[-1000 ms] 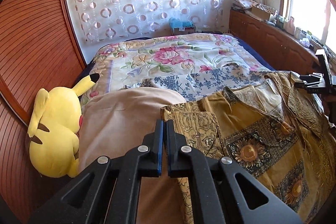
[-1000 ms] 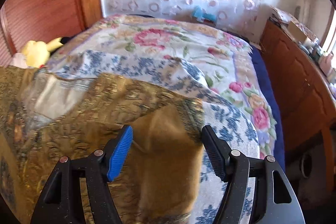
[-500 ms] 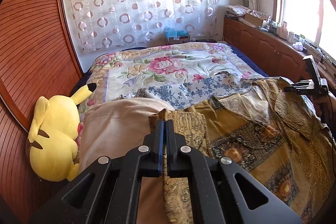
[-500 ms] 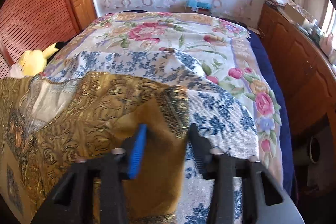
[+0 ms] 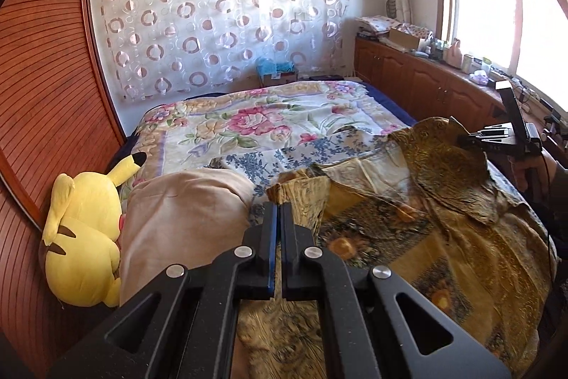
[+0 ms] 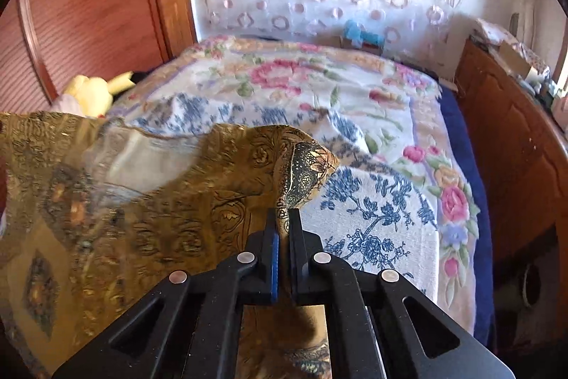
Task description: Fold small clothes
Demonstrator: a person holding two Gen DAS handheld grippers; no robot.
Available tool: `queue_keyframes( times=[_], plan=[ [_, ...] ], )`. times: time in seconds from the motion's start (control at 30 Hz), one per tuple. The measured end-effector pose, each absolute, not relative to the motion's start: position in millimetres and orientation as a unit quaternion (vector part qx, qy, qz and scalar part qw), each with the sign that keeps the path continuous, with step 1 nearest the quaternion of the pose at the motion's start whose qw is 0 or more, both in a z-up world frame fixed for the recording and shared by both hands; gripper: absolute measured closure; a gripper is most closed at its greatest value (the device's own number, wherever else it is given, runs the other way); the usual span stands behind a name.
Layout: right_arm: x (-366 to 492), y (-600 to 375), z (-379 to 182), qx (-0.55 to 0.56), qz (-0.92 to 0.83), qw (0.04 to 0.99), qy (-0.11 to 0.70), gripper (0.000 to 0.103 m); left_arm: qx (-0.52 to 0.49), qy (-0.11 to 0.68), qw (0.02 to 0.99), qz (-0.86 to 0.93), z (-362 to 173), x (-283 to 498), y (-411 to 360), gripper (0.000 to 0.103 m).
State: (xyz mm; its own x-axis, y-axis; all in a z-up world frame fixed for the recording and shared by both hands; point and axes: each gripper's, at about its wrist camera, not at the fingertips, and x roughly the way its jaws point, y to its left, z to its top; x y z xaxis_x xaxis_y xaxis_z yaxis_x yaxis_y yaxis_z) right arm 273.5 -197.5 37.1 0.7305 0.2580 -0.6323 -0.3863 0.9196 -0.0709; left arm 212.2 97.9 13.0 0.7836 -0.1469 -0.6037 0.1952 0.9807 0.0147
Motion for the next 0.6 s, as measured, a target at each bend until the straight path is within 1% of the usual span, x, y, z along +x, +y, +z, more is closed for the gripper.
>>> queue_keyframes(
  times=[0.23, 0.6],
  plan=[
    [209, -212, 36, -0.090, 0.183, 0.930, 0.305, 0.099, 0.034, 0.309, 0.945, -0.107, 12, 163, 96, 0.100],
    [112, -243, 23, -0.064, 0.189, 0.935, 0.293, 0.099, 0.011, 0.308, 0.945, -0.106, -9, 88, 114, 0.100]
  ],
)
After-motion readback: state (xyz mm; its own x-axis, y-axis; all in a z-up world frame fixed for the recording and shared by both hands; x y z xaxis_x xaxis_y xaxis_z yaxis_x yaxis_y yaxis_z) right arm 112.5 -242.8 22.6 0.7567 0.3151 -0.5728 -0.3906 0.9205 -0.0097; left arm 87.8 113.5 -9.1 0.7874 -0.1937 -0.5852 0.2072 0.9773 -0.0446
